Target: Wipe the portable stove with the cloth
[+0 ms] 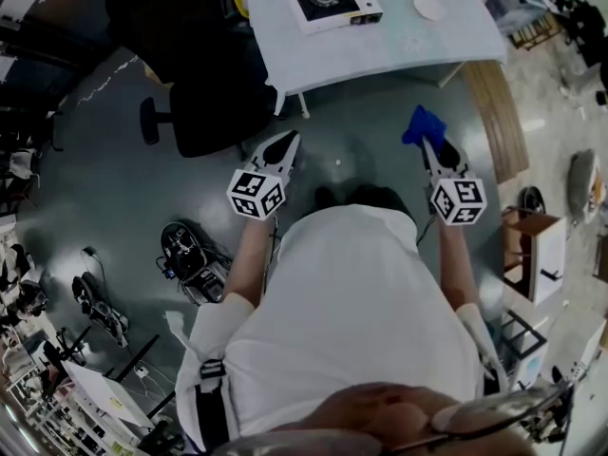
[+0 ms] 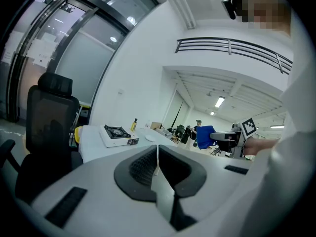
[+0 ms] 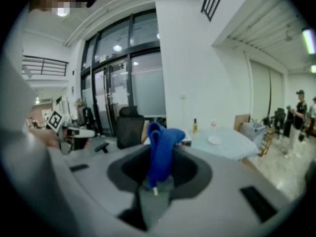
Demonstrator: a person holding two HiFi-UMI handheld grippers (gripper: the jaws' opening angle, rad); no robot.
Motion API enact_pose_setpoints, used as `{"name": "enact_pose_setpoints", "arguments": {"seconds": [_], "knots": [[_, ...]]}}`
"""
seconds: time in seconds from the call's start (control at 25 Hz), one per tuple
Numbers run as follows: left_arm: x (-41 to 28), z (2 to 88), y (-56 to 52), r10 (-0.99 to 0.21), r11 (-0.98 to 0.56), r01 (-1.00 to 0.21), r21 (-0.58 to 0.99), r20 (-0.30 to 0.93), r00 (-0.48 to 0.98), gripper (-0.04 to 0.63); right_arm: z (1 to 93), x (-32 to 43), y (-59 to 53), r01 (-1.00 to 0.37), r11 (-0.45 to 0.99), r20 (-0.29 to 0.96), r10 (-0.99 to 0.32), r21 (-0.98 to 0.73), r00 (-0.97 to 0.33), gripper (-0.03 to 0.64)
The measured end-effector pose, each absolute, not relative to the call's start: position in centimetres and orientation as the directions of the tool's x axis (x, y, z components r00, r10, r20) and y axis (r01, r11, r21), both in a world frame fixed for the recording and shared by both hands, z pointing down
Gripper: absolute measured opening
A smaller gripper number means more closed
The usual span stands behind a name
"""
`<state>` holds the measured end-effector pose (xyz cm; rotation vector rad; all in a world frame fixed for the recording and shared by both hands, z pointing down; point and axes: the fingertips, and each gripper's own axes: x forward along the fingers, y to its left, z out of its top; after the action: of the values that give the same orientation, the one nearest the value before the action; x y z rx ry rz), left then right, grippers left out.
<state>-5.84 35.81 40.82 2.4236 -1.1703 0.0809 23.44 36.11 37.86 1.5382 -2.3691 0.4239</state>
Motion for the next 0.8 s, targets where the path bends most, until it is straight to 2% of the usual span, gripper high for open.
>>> {"name": "enact_pose_setpoints", "arguments": {"seconds": [0.8], "knots": [[-6.5, 42.3, 28.6, -0.758, -0.470, -0.796, 0.381, 0.288, 0.585, 0.038, 40.4, 21.8, 27.3, -0.884, 0.449, 0.429, -0.778, -0.130, -0.458, 0.123]]}}
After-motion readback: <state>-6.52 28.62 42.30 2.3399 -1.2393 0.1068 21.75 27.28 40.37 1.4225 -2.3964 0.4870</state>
